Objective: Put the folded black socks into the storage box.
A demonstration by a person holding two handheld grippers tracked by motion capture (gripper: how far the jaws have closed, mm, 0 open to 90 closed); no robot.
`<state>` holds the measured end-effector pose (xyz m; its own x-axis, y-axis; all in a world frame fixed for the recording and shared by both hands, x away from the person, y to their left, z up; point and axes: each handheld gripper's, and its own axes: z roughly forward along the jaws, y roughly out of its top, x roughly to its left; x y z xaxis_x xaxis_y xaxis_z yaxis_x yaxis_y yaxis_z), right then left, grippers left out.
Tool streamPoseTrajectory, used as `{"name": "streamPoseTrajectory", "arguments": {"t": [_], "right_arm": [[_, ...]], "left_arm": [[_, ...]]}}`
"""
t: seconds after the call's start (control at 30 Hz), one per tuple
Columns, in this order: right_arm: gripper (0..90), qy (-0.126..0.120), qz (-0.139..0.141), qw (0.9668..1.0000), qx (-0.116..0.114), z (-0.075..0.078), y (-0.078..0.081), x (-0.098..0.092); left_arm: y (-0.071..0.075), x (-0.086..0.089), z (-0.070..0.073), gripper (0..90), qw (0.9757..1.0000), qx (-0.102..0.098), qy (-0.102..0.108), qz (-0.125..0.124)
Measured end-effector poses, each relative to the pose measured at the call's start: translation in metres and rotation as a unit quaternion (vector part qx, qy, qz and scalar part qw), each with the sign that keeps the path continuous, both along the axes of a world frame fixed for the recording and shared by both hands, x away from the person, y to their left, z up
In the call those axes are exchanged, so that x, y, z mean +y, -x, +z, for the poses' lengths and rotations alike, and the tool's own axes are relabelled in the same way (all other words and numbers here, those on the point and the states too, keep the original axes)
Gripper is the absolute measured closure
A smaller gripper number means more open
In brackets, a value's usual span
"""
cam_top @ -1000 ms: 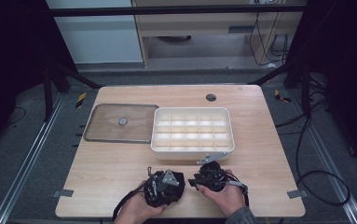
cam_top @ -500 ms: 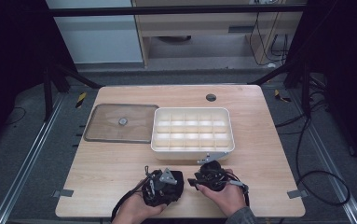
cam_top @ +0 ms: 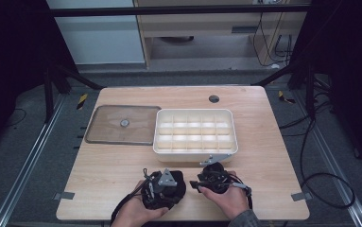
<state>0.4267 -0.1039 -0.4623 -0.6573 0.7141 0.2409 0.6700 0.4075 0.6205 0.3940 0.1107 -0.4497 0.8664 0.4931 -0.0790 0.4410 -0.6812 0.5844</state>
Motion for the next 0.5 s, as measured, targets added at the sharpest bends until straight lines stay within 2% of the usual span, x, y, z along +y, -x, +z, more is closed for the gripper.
{"name": "streamPoseTrajectory", "arguments": {"t": [0.5], "right_arm": [[53.2,-0.002,-0.004,1.0000,-0.003,0.0022,0.0005,-0.0009]], "left_arm": [[0.0083,0.0001,0.0042,50.9,0.9999,-0.011,0.003,-0.013]]}}
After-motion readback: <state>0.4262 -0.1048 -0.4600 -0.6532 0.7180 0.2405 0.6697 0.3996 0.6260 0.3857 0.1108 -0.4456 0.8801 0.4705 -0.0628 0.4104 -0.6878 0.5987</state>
